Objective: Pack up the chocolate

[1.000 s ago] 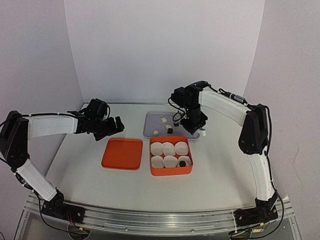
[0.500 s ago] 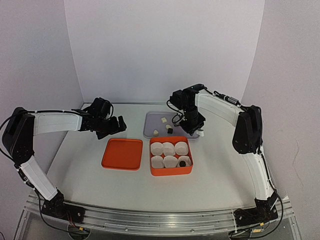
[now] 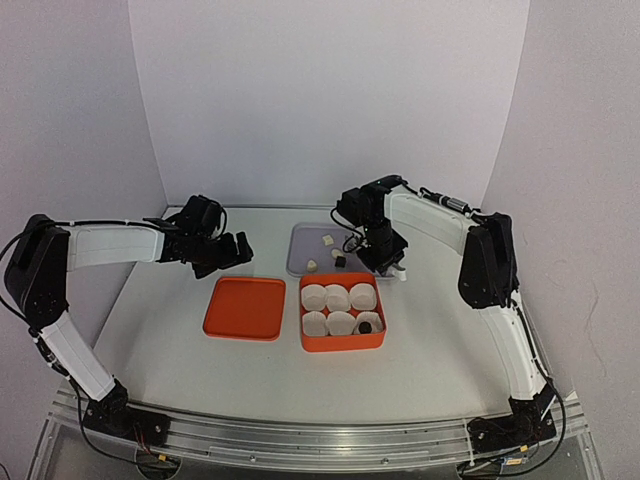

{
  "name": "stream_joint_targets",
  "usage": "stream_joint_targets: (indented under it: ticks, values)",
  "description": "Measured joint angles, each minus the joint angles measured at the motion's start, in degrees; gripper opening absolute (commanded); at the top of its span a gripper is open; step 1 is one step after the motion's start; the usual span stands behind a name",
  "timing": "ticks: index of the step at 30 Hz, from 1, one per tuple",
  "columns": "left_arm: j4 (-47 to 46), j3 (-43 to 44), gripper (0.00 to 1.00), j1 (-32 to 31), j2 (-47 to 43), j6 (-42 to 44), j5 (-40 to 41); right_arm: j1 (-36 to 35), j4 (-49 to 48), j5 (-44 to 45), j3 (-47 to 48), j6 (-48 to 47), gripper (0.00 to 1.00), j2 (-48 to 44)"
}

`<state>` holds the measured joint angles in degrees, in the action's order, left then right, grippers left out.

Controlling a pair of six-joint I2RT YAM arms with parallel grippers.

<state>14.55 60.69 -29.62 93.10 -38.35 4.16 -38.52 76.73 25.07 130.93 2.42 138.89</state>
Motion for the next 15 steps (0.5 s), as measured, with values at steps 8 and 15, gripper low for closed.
stream_joint_targets:
  ticks: [8,15]
  values:
    - [0.0,0.0,1.00,0.0,0.0,0.0,0.0,0.0,0.0,0.3,0.0,0.1,0.19,0.0]
    - [-0.1,-0.4,1.00,0.0,-0.1,0.0,0.0,0.0,0.0,1.5,0.0,0.0,0.16,0.0]
